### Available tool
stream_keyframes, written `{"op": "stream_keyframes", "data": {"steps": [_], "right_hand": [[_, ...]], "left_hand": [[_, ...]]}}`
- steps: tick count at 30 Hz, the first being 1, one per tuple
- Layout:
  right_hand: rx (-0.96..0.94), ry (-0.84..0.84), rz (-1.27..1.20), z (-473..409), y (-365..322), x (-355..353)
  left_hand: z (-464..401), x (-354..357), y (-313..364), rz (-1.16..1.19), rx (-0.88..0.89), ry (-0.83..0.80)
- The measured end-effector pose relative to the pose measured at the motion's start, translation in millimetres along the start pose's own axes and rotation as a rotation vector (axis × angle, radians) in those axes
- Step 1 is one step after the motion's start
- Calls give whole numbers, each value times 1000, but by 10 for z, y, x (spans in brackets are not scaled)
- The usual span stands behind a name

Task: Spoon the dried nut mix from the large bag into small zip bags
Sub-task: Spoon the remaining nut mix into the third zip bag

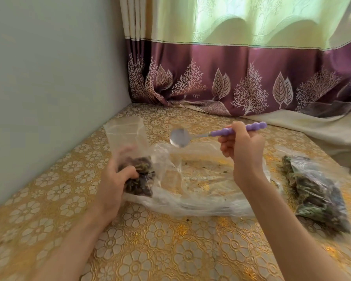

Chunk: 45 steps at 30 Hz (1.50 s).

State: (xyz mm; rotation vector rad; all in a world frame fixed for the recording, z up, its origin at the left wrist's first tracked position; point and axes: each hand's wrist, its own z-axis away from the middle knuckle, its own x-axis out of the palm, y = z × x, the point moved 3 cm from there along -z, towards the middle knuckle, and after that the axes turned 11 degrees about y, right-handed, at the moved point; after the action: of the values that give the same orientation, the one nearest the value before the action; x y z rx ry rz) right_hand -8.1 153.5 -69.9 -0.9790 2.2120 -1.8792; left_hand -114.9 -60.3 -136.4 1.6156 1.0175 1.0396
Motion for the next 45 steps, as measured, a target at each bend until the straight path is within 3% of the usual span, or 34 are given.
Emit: {"op": "stream_keyframes", "data": {"steps": [6,12,21,24,34,36,41,45], "right_hand": [[-144,-139,451,42,207,22],[-182,-235,558,14,206,21],[168,-357,406,14,247,-5],[148,-391,360,27,198,-1],[41,-759,302,250,19,-181],[8,-725,326,257,-8,-206],[-144,-395,441,138,-42,-324],[-128,-330,511,118,-8,-385]], "left_hand": [[5,3,5,-75,-24,8],[29,38,-45,-189,-30,-6],[24,61,-66,-277,-16,-32],[17,58,-67,-283,-20,-37],[19,73,-63,-326,5,-37],[22,67,-65,-324,9,-42],[27,66,-84,-328,23,-46],[36,72,-80,-312,21,-54]]}}
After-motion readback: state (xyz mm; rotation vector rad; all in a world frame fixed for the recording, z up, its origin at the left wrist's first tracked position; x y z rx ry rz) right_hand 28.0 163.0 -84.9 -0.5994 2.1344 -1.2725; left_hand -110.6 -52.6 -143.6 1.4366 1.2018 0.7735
